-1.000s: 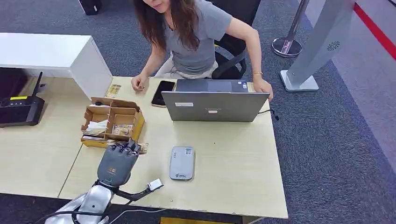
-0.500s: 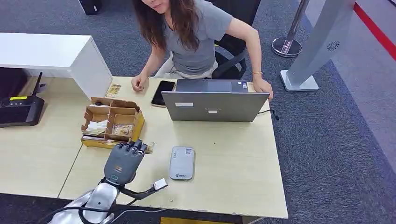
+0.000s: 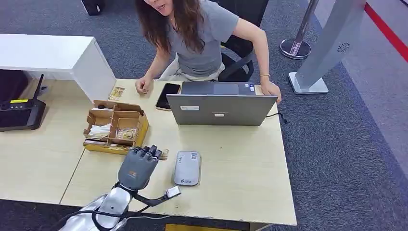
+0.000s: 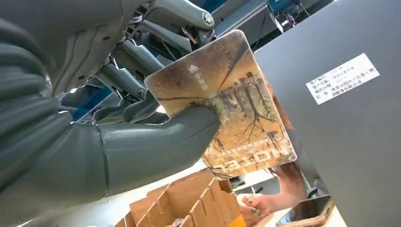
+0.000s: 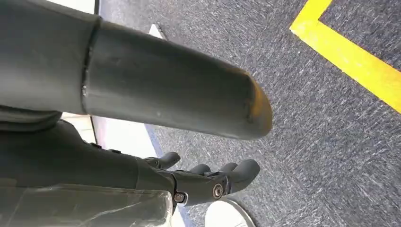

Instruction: Pass the card to the sensor for recognition and then transmit it.

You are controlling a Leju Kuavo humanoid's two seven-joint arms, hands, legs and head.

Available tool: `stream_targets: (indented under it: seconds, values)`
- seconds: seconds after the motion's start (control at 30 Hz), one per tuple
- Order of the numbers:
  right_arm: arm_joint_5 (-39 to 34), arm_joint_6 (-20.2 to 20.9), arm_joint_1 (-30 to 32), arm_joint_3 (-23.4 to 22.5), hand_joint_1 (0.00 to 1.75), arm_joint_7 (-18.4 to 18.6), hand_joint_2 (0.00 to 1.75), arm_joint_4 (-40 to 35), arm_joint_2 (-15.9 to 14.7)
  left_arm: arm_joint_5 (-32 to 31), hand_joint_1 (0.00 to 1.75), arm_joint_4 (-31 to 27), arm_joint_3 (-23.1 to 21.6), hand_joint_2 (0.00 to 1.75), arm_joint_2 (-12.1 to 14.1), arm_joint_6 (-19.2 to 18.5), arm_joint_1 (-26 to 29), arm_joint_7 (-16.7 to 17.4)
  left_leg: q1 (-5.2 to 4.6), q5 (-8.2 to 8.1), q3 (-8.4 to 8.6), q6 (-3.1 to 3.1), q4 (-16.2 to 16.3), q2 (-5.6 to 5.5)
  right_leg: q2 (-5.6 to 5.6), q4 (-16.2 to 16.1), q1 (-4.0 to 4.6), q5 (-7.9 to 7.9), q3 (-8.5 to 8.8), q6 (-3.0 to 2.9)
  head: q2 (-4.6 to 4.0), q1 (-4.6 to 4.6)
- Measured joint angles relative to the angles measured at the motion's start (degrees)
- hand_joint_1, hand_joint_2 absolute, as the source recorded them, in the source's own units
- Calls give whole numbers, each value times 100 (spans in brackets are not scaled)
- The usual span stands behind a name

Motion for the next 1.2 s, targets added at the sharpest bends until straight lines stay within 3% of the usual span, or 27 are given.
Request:
stream_targets:
  seconds: [0.5, 1.2]
  values:
    - [0, 7, -41, 90, 0, 15, 0, 2, 0, 0, 175, 494, 41, 175, -459, 122, -74, -297, 0, 0, 0, 0, 0, 0, 0, 0, 0, 1, 1, 0, 0, 0]
    - [0, 15, -44, 90, 0, 13, 0, 2, 0, 0, 175, 1265, 232, 175, -752, 269, -78, -480, 0, 0, 0, 0, 0, -1, 0, 0, 0, 0, 1, 0, 0, 0]
